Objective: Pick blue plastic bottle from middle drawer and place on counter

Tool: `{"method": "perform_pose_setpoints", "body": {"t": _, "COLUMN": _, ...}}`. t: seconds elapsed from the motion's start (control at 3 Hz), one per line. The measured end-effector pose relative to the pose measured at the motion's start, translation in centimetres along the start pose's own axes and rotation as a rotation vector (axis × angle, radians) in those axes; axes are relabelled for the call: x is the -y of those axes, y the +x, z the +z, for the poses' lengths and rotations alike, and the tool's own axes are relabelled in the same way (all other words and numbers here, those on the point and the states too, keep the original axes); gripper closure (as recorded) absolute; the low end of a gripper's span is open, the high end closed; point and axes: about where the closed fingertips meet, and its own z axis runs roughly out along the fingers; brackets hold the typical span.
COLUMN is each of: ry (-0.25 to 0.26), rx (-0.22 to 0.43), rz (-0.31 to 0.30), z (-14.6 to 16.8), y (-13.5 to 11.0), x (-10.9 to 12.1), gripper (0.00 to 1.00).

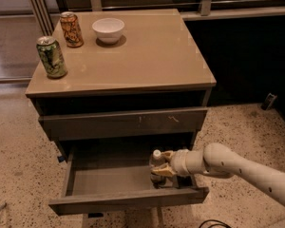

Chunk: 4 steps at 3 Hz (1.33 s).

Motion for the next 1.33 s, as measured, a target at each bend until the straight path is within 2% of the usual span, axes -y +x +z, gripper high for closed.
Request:
{"method": "perform_pose_setpoints", "body": {"t": 0.33, "ry": 0.0, "rx": 0.0, "rz": 0.0, "z": 0.0, "y": 0.0, "x": 0.0, "gripper": 0.85}}
{"method": "perform_pose_setpoints", "body": {"t": 0.67, "ry": 0.0, "rx": 0.0, "rz": 0.0, "z": 0.0, "y": 0.0, "x": 0.0, "gripper": 1.0}}
{"method": "perform_pose_setpoints", "body": {"t": 1.0, "ry": 0.004, "rx": 0.004, "rz": 0.002, "z": -0.5, "y": -0.7, "x": 0.0, "gripper": 1.0}}
{"method": "perform_pose_setpoints", "body": {"t": 1.33, "ry": 0.025, "rx": 0.022, "rz": 0.009, "z": -3.0, "y": -4.0, "x": -0.1, "gripper": 1.0}}
